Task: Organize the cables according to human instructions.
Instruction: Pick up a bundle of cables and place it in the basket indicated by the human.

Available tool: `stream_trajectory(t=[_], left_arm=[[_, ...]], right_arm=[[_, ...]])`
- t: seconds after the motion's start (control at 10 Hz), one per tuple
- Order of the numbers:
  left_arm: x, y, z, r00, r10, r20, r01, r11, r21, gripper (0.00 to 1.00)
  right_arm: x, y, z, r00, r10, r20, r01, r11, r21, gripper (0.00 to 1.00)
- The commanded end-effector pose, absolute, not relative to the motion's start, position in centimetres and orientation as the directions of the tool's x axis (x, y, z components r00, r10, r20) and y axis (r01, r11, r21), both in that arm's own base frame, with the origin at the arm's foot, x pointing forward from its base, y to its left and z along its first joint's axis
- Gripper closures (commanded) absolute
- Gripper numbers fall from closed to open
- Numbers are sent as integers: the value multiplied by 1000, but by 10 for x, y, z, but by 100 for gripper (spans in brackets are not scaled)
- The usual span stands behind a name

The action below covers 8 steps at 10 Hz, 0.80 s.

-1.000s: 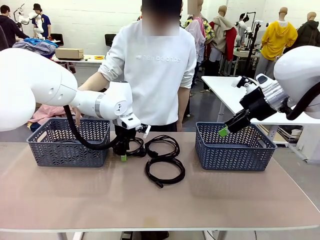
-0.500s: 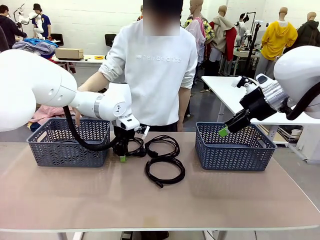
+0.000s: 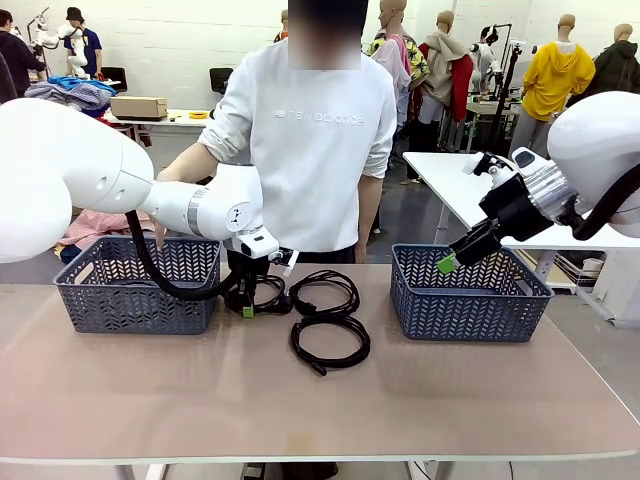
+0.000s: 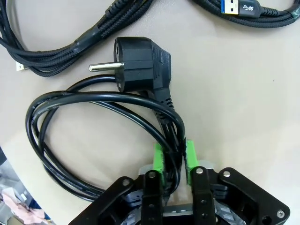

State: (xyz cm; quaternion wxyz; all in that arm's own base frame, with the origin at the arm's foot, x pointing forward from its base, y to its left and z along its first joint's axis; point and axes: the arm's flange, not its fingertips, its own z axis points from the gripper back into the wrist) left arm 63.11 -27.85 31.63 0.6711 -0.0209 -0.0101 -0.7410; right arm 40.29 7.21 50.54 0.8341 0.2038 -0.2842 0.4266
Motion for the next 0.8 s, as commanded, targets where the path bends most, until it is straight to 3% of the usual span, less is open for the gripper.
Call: stream_trajectory(t=[0.0, 0.1, 0.7], left_arm=[[634, -275, 315, -91, -995, 38, 996, -92, -13, 78], [634, -275, 317, -94, -995, 39, 995, -95, -12, 100], [628, -292, 385, -122, -992, 24, 987, -118, 107, 100]], right_arm=[[405, 71, 506, 459, 584, 670, -837, 538, 104, 0], [405, 71, 506, 459, 584, 670, -837, 538, 104, 0], [405, 71, 506, 459, 584, 670, -837, 538, 104, 0]])
